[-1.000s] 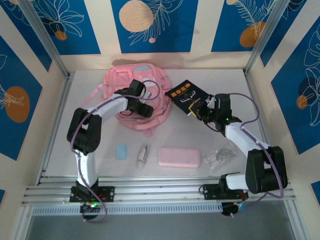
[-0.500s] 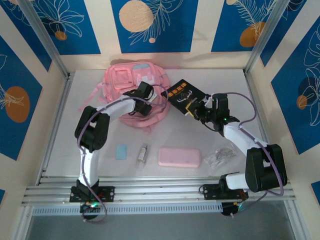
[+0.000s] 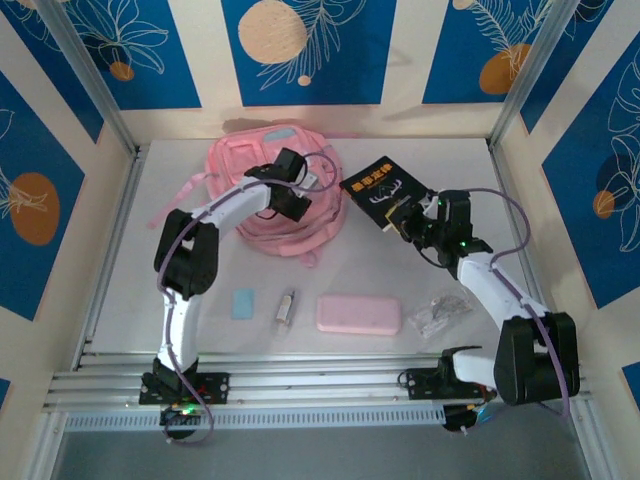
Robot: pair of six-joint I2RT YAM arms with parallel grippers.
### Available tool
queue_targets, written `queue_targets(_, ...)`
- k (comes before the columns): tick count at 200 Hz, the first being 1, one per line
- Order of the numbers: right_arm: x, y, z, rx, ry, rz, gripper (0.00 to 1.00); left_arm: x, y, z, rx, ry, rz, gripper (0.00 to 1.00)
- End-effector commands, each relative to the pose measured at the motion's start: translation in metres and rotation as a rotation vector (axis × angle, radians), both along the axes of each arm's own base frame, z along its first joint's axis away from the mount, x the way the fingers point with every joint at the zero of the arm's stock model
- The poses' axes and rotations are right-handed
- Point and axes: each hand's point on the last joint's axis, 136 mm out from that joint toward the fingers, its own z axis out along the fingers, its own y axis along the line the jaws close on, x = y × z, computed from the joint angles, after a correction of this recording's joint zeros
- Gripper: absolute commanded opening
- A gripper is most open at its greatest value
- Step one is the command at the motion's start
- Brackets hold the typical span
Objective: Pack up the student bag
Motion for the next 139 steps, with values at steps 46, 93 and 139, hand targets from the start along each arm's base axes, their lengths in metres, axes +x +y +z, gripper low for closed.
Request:
queue_targets(46,-0.006,-0.015,0.020,-0.085,-0.097,-0.022,0.00,-0.005,-0.035,0.117,-0.439,0.096,0.089,0.00)
queue_targets(93,-0.010,0.002,0.016,-0.065,-0.099,0.027,0.00,0.022,-0.026,0.161,-0.663,0.083,0.161,0.00)
queue_targets(139,-0.007,0.044,0.014,-0.007,-0.096,0.124,0.00,0.032,-0.034,0.179,-0.773,0.078,0.172,0.00)
